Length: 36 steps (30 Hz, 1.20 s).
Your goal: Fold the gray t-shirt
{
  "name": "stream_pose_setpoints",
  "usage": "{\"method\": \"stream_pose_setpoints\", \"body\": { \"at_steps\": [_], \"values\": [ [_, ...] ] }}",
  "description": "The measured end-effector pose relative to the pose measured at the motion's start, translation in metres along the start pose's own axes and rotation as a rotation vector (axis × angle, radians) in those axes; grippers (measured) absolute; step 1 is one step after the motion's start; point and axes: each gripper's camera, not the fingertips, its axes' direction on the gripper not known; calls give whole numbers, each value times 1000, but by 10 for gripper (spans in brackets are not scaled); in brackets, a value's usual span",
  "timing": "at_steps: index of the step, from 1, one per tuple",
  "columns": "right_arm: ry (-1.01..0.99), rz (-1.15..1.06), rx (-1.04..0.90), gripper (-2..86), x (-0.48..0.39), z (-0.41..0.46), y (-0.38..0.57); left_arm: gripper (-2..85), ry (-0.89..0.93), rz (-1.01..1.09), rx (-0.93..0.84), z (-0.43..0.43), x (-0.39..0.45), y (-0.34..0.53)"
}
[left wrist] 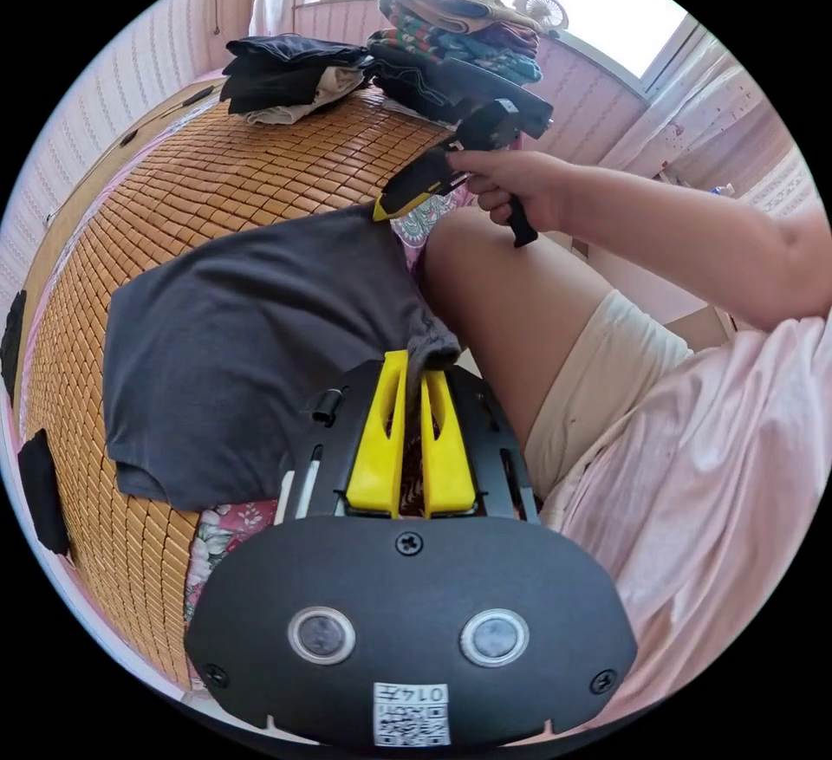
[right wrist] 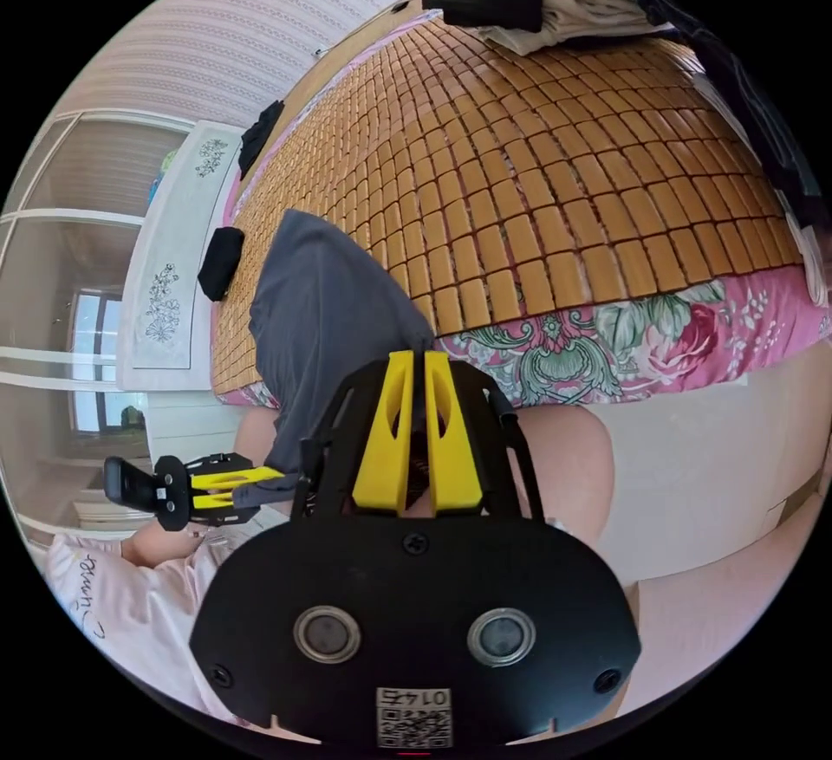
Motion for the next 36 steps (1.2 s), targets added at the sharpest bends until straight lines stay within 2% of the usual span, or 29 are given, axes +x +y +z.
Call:
{"method": "stream_pose_setpoints", "body": {
  "at_steps": [8,14,20,27,32,36],
  "values": [
    [-61,-211,72,10,-67,-73,-3,-7,116,-116,238,-65,-34,45],
    [9,-373,-6,10,-172,-17,-85,-8,101,-355,402,-119,-124,100],
    [145,-338,-145,8,-242,92,-157,-4,59,-643,387,-119,-252,155],
    [196,-280,-116,8,-272,138,-182,40,37,-899,328,-93,-340,196],
    [380,-520,-137,50,-297,166,-162,58,-21,-972,306,-99,-362,226],
    [445,-703,-177,75,-312,195,-141,71,-17,-931,299,-103,-365,234]
  ]
}}
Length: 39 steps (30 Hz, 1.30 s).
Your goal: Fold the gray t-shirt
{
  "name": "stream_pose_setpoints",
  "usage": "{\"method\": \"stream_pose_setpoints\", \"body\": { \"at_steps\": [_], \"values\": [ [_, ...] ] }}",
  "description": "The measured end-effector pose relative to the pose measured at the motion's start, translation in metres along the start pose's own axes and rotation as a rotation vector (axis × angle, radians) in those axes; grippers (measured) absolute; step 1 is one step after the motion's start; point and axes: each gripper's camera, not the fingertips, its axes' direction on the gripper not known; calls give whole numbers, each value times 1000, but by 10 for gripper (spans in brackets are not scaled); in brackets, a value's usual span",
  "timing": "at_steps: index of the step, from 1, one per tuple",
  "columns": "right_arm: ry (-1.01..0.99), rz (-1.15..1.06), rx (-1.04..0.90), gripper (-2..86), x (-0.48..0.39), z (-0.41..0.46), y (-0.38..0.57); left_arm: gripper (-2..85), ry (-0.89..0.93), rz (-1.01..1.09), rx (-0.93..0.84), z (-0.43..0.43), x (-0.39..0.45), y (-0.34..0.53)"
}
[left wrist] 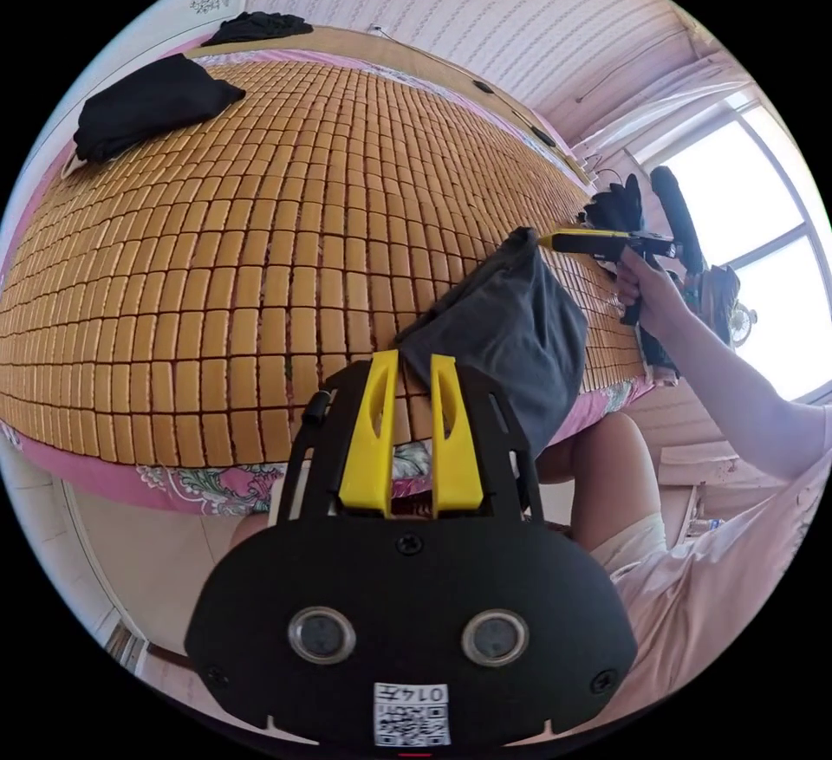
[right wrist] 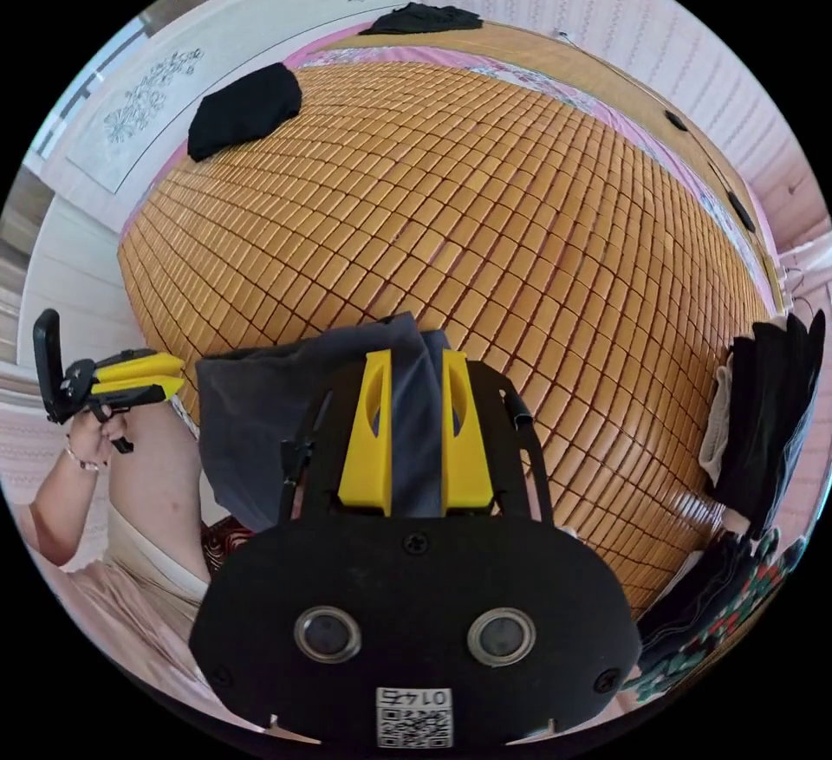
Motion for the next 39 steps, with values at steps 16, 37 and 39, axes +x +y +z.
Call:
{"method": "stream_pose_setpoints", "body": {
  "at_steps": [16,37,39],
  "values": [
    [-128,92,-22,134,7,10,-8,114,-136,169,-68,32,39,-35],
    [-330,175,597,52,45,-163,193,0,66,535,183,-123,211,21],
    [-271,177,639,52,59,-188,202,0,89,590,215,-133,241,12]
  ]
}}
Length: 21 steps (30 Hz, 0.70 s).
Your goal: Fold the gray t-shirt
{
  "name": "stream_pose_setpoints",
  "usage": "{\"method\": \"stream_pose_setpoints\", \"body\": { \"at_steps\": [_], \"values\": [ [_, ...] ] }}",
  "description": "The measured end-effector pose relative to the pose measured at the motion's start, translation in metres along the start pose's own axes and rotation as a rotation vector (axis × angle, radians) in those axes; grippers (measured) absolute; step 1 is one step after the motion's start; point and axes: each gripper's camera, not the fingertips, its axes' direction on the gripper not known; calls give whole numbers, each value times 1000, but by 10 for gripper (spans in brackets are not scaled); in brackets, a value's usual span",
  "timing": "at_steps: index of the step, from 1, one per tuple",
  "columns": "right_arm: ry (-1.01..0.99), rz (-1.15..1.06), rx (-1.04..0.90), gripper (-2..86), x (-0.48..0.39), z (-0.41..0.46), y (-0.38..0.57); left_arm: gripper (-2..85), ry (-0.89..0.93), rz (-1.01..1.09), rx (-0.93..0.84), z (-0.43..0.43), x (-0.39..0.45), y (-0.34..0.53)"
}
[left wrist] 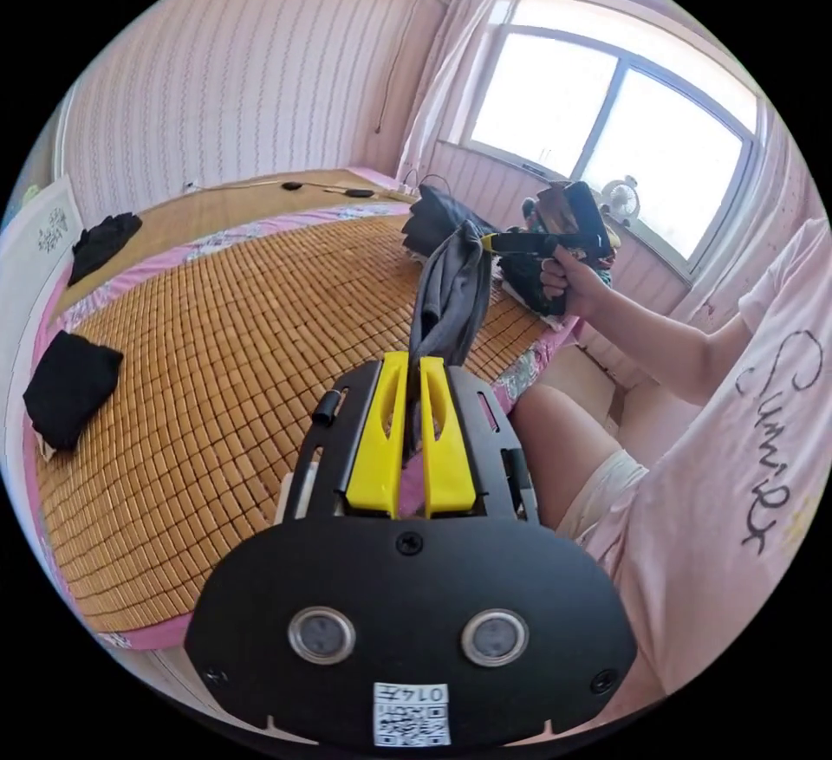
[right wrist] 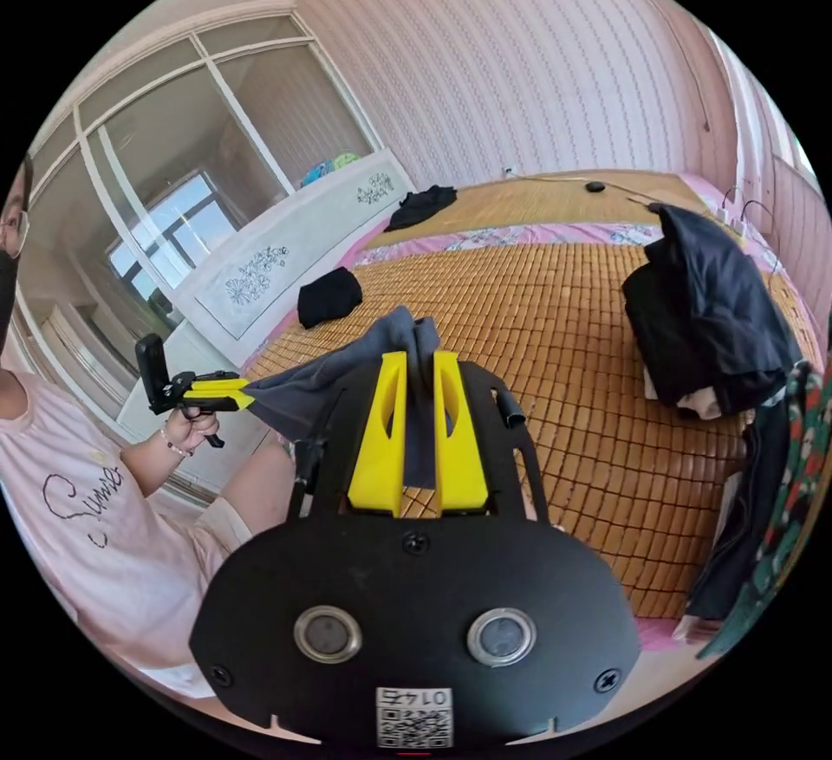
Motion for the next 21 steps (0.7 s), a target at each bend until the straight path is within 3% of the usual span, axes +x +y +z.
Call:
{"method": "stream_pose_setpoints", "body": {
  "at_steps": [4,8,13,16,21],
  "values": [
    [190,-35,30,53,26,-58,-46,1,50,110,88,16,31,-77],
    [450,35,-73,60,80,-93,-136,10,179,174,180,61,51,-184],
    [739,231,-158,85,162,-59,-217,59,140,-4,147,156,41,-327],
    [715,219,-166,103,161,-26,-191,74,43,-80,33,194,16,-349],
    [542,48,-169,117,92,24,-58,70,30,-1,-20,163,-14,-255]
  ]
}}
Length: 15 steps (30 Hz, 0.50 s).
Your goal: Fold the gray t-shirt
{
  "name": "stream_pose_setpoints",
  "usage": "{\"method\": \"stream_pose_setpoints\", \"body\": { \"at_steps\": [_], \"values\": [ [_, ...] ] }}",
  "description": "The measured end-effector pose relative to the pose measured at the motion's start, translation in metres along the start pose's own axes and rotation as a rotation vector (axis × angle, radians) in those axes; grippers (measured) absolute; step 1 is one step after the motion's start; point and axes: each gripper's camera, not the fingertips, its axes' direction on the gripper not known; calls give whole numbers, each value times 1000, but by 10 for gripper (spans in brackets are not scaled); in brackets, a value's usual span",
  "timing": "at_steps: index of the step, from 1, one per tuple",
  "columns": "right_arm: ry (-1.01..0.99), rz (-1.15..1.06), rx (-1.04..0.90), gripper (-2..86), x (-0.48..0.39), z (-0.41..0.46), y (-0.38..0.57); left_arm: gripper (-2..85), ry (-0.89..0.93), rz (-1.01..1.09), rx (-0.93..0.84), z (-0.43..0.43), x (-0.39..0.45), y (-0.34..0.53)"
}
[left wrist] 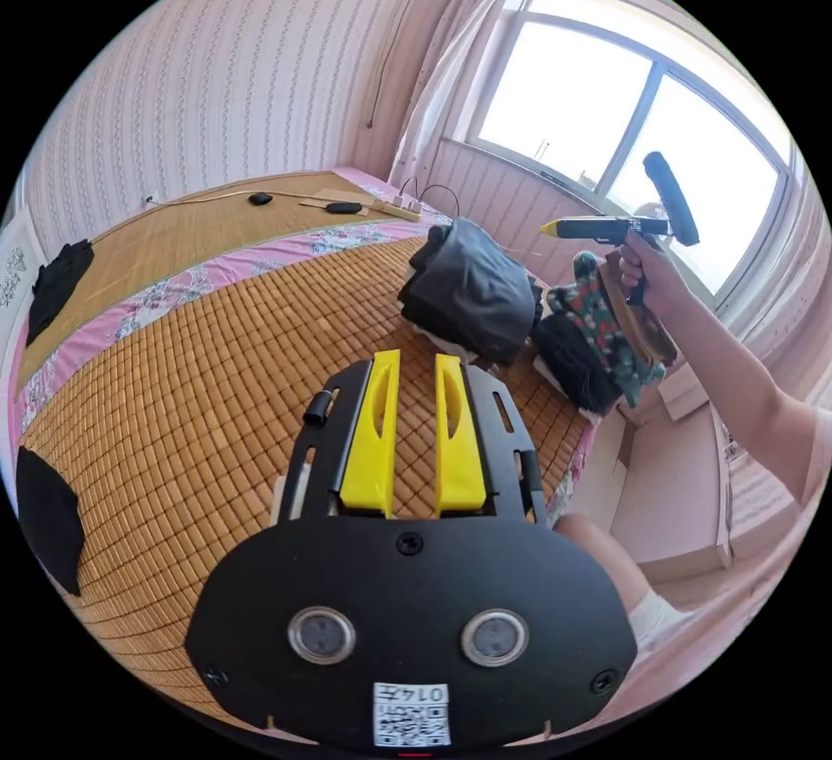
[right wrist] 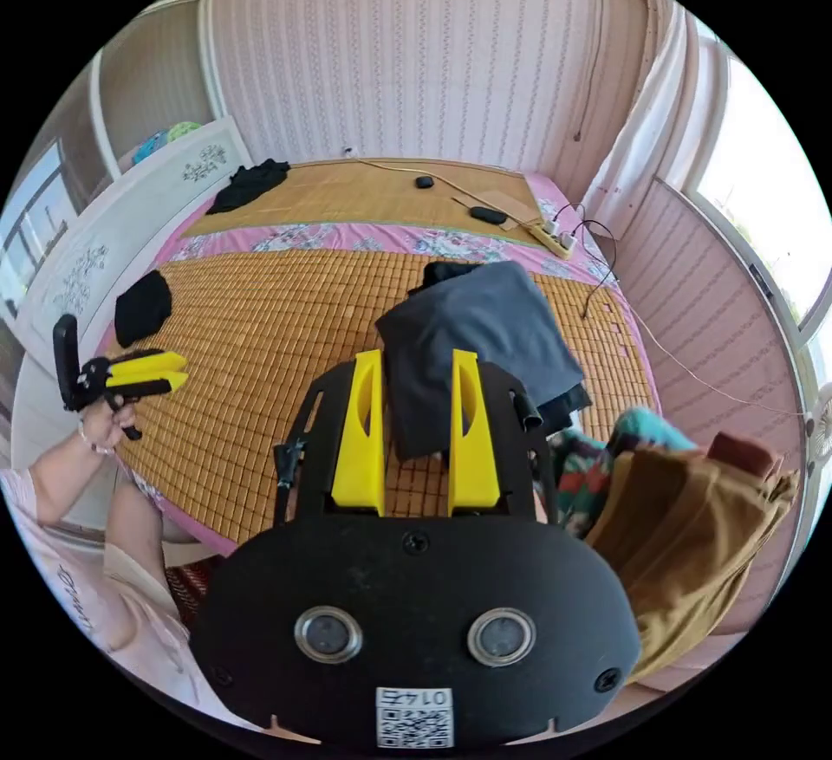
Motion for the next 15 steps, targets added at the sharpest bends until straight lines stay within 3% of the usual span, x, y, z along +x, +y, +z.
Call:
{"method": "stream_pose_setpoints", "body": {
  "at_steps": [5,8,15],
  "values": [
    [-248,11,-219,120,-106,43,178,64,-77,-130,-125,-85,-26,197],
    [-294,30,-244,115,-160,45,230,64,-165,-244,-159,-147,-25,286],
    [-365,-235,-224,121,-270,53,216,72,-351,-453,-58,-265,-44,389]
  ]
}}
